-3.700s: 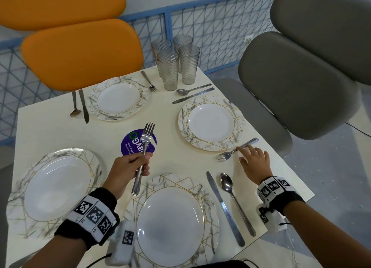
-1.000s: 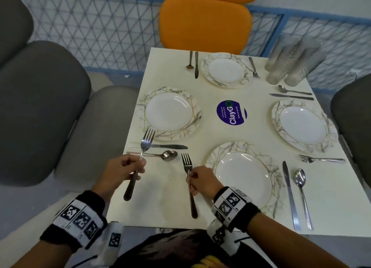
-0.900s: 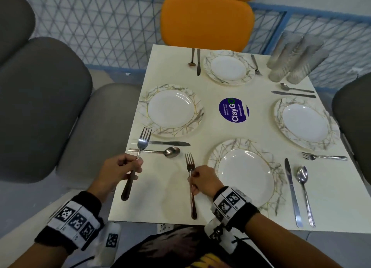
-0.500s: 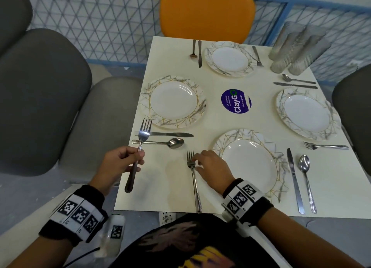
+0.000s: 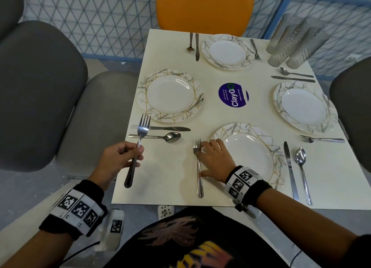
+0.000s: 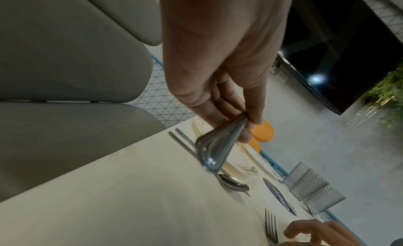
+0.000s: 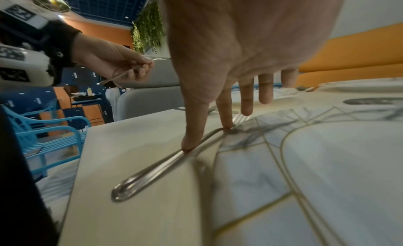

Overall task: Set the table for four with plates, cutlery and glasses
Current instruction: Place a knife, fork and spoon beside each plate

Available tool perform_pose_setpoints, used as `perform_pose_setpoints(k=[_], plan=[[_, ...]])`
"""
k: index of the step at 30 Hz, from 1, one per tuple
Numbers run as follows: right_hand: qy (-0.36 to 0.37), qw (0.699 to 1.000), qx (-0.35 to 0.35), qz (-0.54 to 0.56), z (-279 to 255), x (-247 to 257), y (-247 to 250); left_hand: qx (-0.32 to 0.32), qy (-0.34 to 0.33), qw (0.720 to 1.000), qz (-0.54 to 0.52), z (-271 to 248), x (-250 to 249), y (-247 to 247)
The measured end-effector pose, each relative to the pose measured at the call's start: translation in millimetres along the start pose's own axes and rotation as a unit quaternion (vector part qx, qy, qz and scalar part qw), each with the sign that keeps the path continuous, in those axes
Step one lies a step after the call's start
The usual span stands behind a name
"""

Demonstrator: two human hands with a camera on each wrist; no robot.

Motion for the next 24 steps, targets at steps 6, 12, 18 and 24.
perform_pose_setpoints(k=[6,12,18,24], plan=[[-0.027,0.999,-0.020,0.011,-3,-6,0,0.016,0.002,1.000,-0.003,1,-2,-12],[-0.026,0.998,-0.040,0.032,-7,-6,-3,0.026,0.004,1.000,-0.009,2,-5,-19],[-0.030,0.997,-0.047,0.046,-10,-7,-4,0.021,0.006,1.000,-0.015,2,-6,-20],[-0.031,0.997,-0.051,0.046,-13,-8,-4,0.020,0.013,1.000,-0.012,1,-4,-18]])
Point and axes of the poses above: each hand's wrist, its own z-axis towards the middle knuckle, its own y-axis out of the back of the hand, x = y × z, the point moved 9 cm from there along z, towards the middle knuckle, and after that the axes turned 3 degrees about -z, right-handed, at the moved point
